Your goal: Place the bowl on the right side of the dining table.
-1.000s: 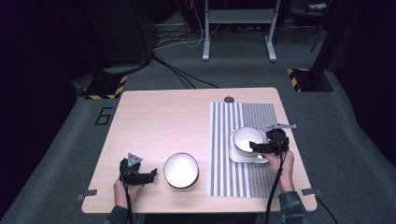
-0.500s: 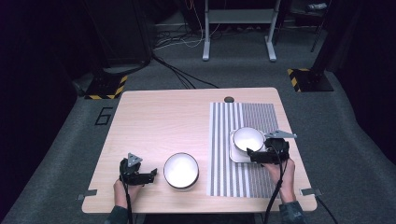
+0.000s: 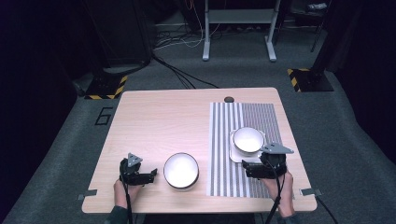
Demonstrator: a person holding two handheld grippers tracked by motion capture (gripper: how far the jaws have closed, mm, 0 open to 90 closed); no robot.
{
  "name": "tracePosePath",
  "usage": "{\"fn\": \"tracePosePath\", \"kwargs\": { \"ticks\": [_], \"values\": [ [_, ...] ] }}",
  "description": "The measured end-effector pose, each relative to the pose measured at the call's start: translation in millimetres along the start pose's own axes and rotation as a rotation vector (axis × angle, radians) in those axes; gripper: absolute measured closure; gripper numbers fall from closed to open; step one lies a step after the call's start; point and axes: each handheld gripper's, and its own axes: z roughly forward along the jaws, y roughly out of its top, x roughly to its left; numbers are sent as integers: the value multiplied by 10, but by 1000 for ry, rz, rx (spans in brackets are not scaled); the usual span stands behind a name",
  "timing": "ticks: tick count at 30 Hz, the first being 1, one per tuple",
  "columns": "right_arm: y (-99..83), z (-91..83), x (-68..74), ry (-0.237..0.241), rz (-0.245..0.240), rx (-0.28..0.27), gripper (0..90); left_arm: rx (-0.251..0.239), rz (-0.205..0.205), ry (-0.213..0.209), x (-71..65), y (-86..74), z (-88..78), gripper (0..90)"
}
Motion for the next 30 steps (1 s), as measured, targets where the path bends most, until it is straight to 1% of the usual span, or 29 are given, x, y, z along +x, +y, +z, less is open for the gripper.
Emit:
{"fn": "tracePosePath", "kwargs": {
  "ticks": [2,4,8,11,14,15,17,20,21,22,24,25,27,28,30],
  "values": [
    [-30,-9,25,3,1,-1,18,3,1,-1,1,1,-2,94],
    [-68,-10,40,-3,-12,3,19,0,0,0,0,0,0,94],
    [-183,14,55,-11,-17,32,19,0,0,-1,0,0,0,94],
    [-273,32,55,-10,-8,43,20,-1,-1,0,-1,0,1,94],
    [-364,65,49,-20,4,56,20,-1,-1,-1,-1,0,1,94],
    [-394,75,45,-20,13,60,20,0,0,0,0,0,0,94],
    [-433,88,35,-24,13,66,20,1,0,0,0,0,0,94],
    [-483,97,18,-43,19,71,20,3,-1,-1,-2,1,-2,94],
    [-505,100,-4,-48,20,67,21,0,1,-1,-1,0,0,94],
    [-531,106,-29,-53,32,69,22,3,1,-2,-1,2,-2,94],
    [-588,140,-111,-85,46,88,22,3,2,-2,-1,2,-2,94],
    [-616,157,-166,-96,56,96,23,3,2,-3,-1,2,-2,94],
    [-672,197,-324,-131,90,104,26,3,4,-5,-4,4,1,94],
    [-697,217,-399,-139,101,98,35,3,4,-5,-5,4,2,94],
    [-734,259,-512,-164,129,119,35,3,4,-5,-6,6,3,94]
  ]
}}
